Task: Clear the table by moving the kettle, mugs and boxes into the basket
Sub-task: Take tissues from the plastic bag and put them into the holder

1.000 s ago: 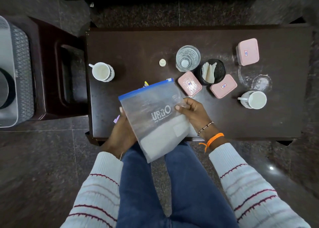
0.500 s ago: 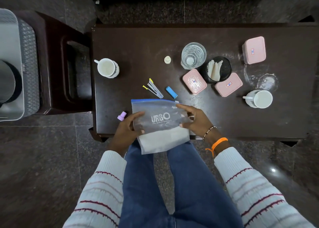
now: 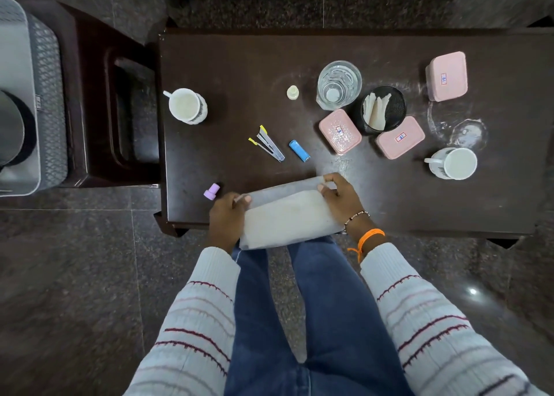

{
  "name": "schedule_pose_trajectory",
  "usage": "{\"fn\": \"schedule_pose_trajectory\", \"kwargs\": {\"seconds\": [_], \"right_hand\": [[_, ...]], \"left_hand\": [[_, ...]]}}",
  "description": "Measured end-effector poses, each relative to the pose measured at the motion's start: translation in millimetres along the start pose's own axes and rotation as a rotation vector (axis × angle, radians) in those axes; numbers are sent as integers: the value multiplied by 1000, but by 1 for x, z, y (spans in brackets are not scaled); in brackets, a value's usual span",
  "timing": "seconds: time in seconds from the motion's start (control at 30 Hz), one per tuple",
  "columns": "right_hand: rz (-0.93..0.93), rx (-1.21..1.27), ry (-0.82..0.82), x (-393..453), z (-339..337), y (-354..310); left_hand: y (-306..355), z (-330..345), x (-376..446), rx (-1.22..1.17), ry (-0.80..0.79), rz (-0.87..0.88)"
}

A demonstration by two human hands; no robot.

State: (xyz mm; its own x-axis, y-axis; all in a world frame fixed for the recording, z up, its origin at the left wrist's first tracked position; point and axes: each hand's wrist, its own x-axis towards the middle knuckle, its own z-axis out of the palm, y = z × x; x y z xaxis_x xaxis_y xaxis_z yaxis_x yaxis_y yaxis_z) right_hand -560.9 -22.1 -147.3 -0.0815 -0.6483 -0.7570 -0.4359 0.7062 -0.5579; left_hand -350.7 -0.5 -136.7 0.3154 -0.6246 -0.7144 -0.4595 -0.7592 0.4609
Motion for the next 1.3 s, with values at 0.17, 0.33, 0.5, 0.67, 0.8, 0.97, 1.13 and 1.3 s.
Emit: {"fn": "schedule_pose_trajectory", "kwargs": {"seconds": [0.17,0.33,0.5,0.67,0.8,0.97,1.13,1.3], "right_hand": [[17,262,-215,-1,-18,7],[21,44,35,25,-18,14],[62,-131,111,49,-6,22],[35,-120,174,56,-18,17],[135,404,401,59,-43,8],[240,752,486,77,-76,-12],[348,799,399,98,-98,-24],[319,714,435,112,-97,-26]], "left_hand": [[-11,4,5,-147,-5,-102],[-12,6,10,-229,-129,-257],[-8,16,3,-145,-253,-164],[3,28,0,-66,-385,-108],[16,34,-1,-85,-382,-93],[28,34,4,-120,-349,-88],[37,35,10,-104,-363,-100],[50,44,13,-86,-394,-112]]}}
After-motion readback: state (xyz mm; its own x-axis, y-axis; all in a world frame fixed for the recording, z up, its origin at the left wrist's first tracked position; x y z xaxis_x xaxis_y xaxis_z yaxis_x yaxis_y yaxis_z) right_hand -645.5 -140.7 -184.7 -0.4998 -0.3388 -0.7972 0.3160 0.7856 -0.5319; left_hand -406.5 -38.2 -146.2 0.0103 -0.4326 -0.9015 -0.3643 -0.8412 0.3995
